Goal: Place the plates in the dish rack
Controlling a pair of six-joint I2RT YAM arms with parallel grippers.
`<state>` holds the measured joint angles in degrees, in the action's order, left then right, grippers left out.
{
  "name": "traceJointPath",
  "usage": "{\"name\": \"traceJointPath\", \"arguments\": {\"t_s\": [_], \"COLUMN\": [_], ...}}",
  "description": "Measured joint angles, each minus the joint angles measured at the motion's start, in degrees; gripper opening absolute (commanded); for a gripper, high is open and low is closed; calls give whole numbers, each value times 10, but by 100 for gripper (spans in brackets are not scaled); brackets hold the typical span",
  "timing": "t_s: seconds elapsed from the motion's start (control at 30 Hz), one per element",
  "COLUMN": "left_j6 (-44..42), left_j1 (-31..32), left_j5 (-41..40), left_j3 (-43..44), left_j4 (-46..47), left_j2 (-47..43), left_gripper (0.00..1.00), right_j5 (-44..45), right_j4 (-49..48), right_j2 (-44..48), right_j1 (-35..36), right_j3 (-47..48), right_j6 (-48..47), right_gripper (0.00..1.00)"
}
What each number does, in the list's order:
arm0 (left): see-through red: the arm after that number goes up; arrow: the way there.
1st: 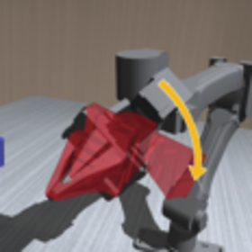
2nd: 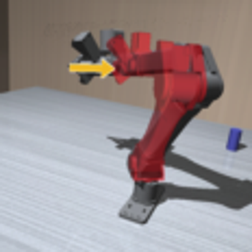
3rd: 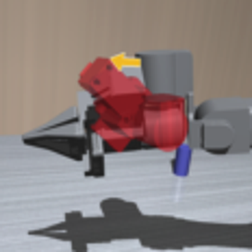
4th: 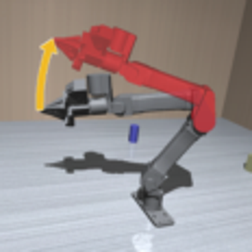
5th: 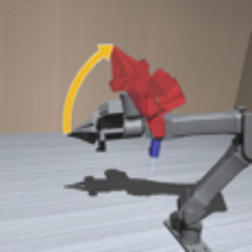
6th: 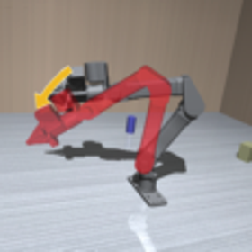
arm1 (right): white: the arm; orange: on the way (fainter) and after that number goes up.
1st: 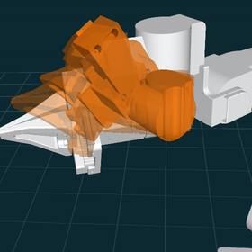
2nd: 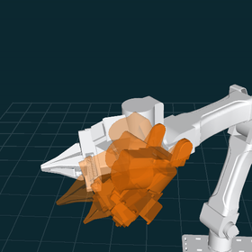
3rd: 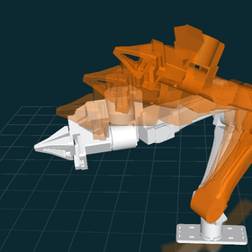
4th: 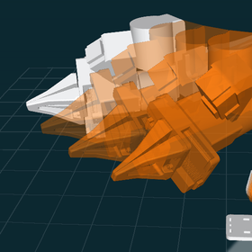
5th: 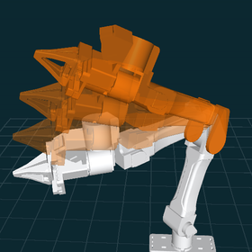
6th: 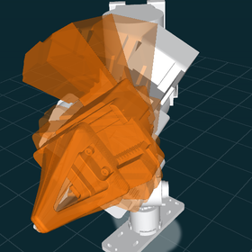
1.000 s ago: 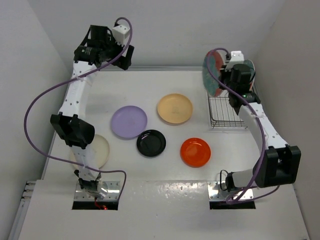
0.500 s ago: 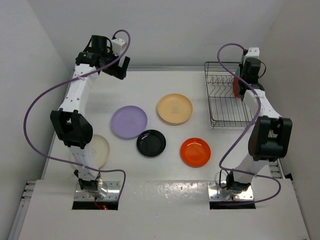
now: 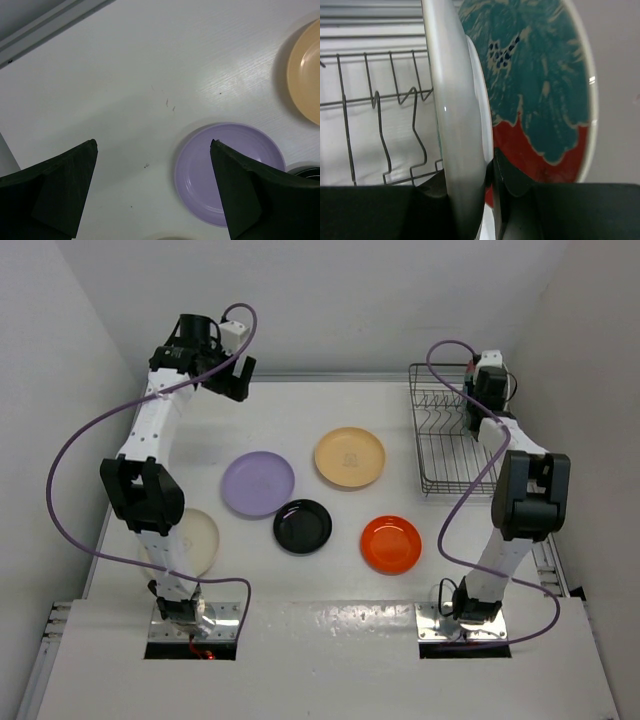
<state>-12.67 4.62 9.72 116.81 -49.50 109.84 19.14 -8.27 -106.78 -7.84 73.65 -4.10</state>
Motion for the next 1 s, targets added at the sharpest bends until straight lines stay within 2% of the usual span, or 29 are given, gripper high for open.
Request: {"name": "traceJointPath", "arguments": {"t_s": [0.1, 0.2, 0.23, 0.37, 0.47, 0.6, 0.8, 0.97, 1.0], "left_j6": [-2, -2, -2, -4, -7, -10, -20, -26, -27], "left_j1": [-5, -10, -12, -14, -15, -18, -38, -56, -59], "left_j5": [0, 0, 0, 1, 0, 0, -4, -9, -10], "left_j3": [-12, -25, -28, -33, -35, -57, -122, -177, -188], "left_j4": [1, 2, 2, 1, 2, 8, 7, 9, 9], "left_j2": [0, 0, 0, 0, 0, -2, -24, -74, -86], "left_gripper": [100, 100, 100, 100, 100, 100, 100, 100, 100], "right_j5": [-11, -17, -18, -20, -27, -31, -49, -110, -125], "right_j4": [-1, -1, -3, -22, -22, -10, 29, 86, 96], "right_j2": [-8, -8, -8, 1, 28, 75, 159, 246, 264], "right_j1": [-3, -5, -5, -6, -7, -7, -2, 21, 28], "right_j3": [0, 1, 4, 33, 40, 53, 68, 57, 47], "right_j6": [11, 16, 19, 21, 23, 15, 12, 46, 59], "right_gripper": [13, 42, 47, 61, 77, 85, 89, 89, 85]}}
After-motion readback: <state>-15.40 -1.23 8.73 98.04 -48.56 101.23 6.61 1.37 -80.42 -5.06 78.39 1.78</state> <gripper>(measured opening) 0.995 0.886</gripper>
